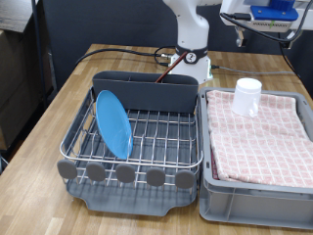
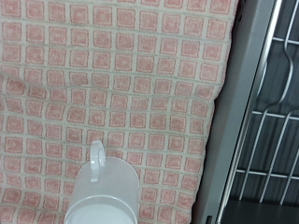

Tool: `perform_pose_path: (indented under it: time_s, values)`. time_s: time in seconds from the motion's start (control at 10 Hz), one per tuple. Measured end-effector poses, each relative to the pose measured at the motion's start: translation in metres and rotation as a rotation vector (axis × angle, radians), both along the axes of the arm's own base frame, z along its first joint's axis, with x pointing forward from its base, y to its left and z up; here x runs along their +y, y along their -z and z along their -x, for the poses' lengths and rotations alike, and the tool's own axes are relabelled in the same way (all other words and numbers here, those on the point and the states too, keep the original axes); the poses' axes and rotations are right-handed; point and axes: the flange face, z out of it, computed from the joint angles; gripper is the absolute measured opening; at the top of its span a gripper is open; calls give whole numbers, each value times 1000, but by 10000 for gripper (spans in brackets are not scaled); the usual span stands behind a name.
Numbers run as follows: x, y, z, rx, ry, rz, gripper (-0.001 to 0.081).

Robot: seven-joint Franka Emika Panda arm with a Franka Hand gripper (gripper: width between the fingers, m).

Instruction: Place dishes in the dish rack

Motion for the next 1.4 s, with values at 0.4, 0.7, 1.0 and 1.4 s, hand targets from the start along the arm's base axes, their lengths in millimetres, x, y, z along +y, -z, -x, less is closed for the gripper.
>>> perform_pose_path:
  time_s: [0.4,0.7,1.0,1.4]
  values:
    - [17,9,9,50,-10,17,803]
    - [38,35,23,119,-19,47,803]
    - [53,68,38,154,-28,57,803]
    - [59,106,57,160,-56,55,803]
